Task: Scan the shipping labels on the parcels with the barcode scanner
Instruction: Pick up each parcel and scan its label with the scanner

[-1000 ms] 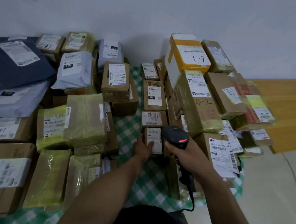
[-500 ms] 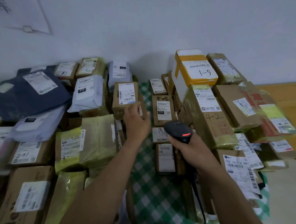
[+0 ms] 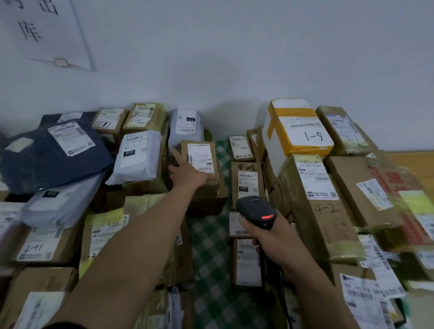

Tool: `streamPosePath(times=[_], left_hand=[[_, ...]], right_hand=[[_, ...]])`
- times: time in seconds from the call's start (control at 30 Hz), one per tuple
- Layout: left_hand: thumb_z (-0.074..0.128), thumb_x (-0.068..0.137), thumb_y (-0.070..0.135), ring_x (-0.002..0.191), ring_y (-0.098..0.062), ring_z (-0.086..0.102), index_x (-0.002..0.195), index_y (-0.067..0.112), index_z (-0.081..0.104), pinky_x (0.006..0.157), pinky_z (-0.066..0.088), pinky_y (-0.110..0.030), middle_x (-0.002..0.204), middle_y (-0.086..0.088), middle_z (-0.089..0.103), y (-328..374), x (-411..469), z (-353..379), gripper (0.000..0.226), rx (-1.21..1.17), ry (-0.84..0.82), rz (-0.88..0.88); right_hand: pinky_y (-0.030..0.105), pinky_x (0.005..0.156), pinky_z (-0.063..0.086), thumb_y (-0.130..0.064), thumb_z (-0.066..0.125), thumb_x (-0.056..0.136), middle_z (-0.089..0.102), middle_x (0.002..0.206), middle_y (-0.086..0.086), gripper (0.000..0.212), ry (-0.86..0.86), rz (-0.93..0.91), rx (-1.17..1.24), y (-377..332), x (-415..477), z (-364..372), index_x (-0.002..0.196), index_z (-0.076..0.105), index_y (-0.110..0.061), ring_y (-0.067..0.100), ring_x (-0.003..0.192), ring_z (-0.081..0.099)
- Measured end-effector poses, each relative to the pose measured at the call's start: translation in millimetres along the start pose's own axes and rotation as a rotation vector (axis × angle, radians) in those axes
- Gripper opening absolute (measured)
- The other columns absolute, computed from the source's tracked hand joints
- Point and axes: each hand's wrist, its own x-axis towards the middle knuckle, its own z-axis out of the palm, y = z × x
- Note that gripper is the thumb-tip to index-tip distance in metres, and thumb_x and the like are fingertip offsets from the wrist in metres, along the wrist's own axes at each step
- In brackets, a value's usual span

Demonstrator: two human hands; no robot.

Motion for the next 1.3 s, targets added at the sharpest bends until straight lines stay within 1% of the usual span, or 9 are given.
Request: streamPosePath(times=[0.1,0.2,0.37,0.5,0.6,0.7,0.9,1.1,1.3], left_hand=[[0.095,0.065,0.051,0.147,-0.038,0.035,0.163,0.012,-0.007,0.117,0.035,-0.05,0.164,-0.017,0.029,-9,2,12,0.146,-0.169,-0.039,-0.107],[0.088,0.079,0.039,0.132,-0.031,0.055,0.153,0.01,0.035,0.104,0.046,-0.042,0.147,-0.01,0.055,-13,2,18,0.096,-0.314,-0.027,-0.122],[0.061,0.102,0.015,0.131,-0.031,0.057,0.146,0.014,0.048,0.102,0.048,-0.04,0.143,-0.009,0.059,-12,-24,18,0.046,-0.502,0.017,-0.08],[0.061,0.103,0.019,0.13,-0.022,0.057,0.151,0.022,0.045,0.099,0.051,-0.035,0.143,-0.002,0.059,-12,-80,14,0.05,-0.666,0.004,0.069],[0.061,0.103,0.024,0.112,0.0,0.055,0.152,0.026,0.042,0.071,0.046,-0.009,0.135,0.01,0.058,-16,-131,15,0.052,-0.704,-0.019,0.186],[0.062,0.103,0.032,0.097,0.016,0.056,0.155,0.03,0.037,0.071,0.046,-0.005,0.13,0.019,0.057,-28,-172,24,0.058,-0.75,-0.02,0.258],[0.073,0.096,0.027,0.117,0.008,0.061,0.152,0.037,0.044,0.098,0.057,-0.026,0.135,0.018,0.063,-46,-213,37,0.064,-0.83,-0.135,0.322],[0.083,0.088,0.023,0.117,0.01,0.06,0.151,0.046,0.027,0.09,0.056,-0.018,0.134,0.026,0.057,-53,-225,32,0.088,-0.82,-0.216,0.355],[0.073,0.094,0.005,0.108,-0.003,0.071,0.149,0.034,0.047,0.081,0.06,-0.024,0.126,0.006,0.071,-51,-217,39,0.068,-1.032,-0.19,0.223]], right_hand=[[0.016,0.056,0.052,-0.028,0.074,0.096,0.072,0.093,0.002,0.037,-0.017,0.002,-0.011,2,3,-1,0.13,0.059,-0.031,0.007,0.068,0.064],[0.016,0.056,0.053,-0.029,0.074,0.096,0.074,0.095,0.003,0.031,-0.023,0.004,-0.01,2,3,-2,0.124,0.059,-0.035,0.009,0.072,0.066],[0.026,0.066,0.058,-0.034,0.076,0.094,0.076,0.1,0.001,0.036,0.023,0.005,0.001,3,1,-5,0.126,0.06,-0.036,0.018,0.086,0.073],[0.039,0.087,0.061,-0.036,0.077,0.092,0.077,0.106,-0.007,0.038,0.096,-0.04,0.03,1,-5,-9,0.126,0.06,-0.036,0.013,0.098,0.074],[0.041,0.092,0.059,-0.042,0.079,0.089,0.077,0.109,-0.012,0.041,0.154,-0.098,0.048,-2,-14,-12,0.127,0.062,-0.039,0.008,0.102,0.073],[0.046,0.092,0.061,-0.052,0.079,0.085,0.077,0.111,-0.012,0.051,0.167,-0.129,0.07,-3,-24,-13,0.131,0.06,-0.039,0.009,0.102,0.074],[0.006,0.063,0.05,-0.032,0.074,0.095,0.074,0.107,-0.016,0.034,0.211,-0.206,0.084,-8,-46,-17,0.126,0.061,-0.034,-0.013,0.087,0.068],[0.013,0.073,0.05,-0.036,0.075,0.094,0.074,0.11,-0.018,0.037,0.203,-0.233,0.023,-13,-59,-24,0.129,0.062,-0.035,-0.012,0.093,0.068],[0.024,0.071,0.06,-0.038,0.075,0.093,0.077,0.097,-0.012,0.037,0.129,-0.212,-0.027,-20,-65,-26,0.128,0.062,-0.033,0.005,0.084,0.074]])
